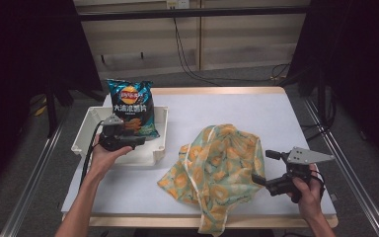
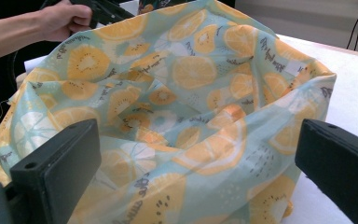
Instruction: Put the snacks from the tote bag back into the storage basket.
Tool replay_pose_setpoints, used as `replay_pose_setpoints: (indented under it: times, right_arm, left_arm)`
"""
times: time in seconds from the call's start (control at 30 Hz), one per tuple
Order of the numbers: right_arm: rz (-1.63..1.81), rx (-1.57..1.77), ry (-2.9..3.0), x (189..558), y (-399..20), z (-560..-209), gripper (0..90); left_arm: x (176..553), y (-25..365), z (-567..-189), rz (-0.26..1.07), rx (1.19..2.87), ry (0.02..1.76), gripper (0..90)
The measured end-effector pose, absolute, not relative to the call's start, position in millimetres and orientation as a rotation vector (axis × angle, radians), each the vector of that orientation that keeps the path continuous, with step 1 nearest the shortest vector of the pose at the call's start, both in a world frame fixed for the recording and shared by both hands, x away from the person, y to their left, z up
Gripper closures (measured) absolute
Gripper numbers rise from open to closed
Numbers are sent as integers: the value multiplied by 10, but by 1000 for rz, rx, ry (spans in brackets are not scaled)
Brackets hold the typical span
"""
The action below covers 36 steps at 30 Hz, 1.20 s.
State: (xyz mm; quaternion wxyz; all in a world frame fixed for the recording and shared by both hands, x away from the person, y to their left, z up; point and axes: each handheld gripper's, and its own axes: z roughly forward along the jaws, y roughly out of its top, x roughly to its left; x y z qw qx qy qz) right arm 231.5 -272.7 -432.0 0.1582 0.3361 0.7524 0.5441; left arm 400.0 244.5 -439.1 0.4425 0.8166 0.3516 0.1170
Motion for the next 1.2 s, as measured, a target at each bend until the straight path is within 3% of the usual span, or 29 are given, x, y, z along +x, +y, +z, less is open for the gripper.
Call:
replay_pose_setpoints:
  times: [0.17,0.33,0.57,0.97,1.2]
  right_arm:
    - [1553,967,2145,2308,-2733,-4320,0]
    - [1554,962,2142,2302,-2751,-4317,0]
    - [1549,982,2129,2286,-2771,-4314,0]
    - [1530,986,2141,2187,-2806,-4326,0]
    - [1492,1012,2113,2135,-2866,-4384,0]
  left_arm:
    - [3829,2425,-4286,326,1998,832,175]
    - [3653,2456,-4252,359,1994,822,117]
    - [3348,2525,-4278,421,1962,838,99]
    - [2859,2596,-4356,407,1860,862,43]
    - [2492,2629,-4413,446,1855,803,41]
